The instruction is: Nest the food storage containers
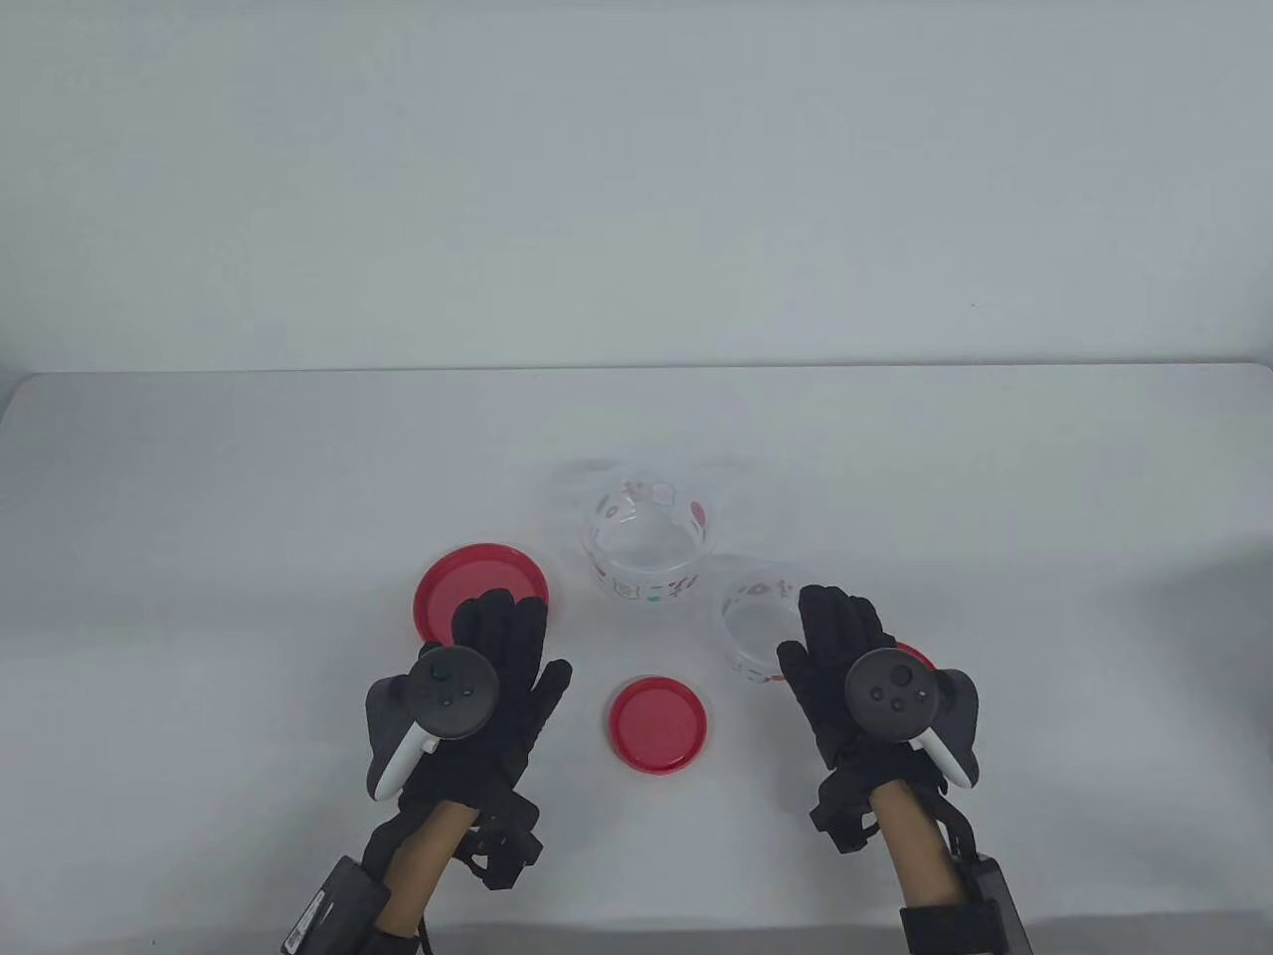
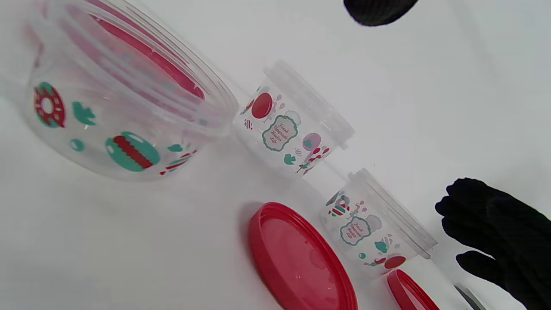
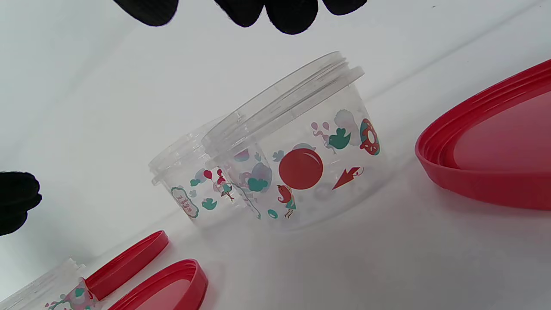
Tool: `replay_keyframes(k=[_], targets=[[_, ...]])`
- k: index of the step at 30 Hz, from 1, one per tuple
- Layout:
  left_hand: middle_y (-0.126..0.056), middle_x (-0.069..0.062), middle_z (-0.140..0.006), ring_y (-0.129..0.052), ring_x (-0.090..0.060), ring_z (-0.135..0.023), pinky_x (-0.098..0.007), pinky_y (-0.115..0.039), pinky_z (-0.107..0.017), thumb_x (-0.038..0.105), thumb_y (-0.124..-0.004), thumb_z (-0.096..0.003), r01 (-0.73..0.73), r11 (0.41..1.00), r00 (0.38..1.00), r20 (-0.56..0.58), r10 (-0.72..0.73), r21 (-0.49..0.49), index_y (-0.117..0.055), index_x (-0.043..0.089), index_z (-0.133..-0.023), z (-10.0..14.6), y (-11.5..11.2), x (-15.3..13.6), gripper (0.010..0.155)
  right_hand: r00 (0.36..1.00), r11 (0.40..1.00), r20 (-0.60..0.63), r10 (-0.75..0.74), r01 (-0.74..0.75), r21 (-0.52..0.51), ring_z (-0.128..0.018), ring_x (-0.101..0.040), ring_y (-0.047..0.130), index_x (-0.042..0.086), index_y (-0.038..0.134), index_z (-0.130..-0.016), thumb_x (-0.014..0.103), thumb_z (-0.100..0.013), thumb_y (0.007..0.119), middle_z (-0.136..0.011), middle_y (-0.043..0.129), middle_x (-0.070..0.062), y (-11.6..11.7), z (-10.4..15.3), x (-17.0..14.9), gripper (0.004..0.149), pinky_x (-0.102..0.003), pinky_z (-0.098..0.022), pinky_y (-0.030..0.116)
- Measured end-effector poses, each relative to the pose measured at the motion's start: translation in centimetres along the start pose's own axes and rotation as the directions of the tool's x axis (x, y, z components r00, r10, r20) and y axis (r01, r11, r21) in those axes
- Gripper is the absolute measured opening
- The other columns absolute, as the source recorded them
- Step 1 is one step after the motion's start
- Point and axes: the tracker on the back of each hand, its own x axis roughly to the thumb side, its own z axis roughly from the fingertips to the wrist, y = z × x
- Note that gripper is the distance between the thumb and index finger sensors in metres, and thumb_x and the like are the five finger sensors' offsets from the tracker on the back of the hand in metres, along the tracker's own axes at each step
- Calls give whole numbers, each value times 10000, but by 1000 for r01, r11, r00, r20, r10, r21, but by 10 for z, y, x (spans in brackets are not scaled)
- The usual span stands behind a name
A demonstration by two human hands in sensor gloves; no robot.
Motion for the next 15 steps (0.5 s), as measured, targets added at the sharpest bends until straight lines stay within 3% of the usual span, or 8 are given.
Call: replay_keyframes(k=[15], targets=[[69, 19, -1258, 144, -281, -1138, -599, 115, -720, 548, -466, -653, -23, 1000, 1000, -1, 23, -1, -94, 345, -1212, 0, 0, 0, 701, 999, 999, -17, -49, 49, 17, -1027, -476, 273, 99, 296, -1154, 464, -645, 516, -1177, 300, -209, 1, 1, 0, 664, -674, -660, 321]])
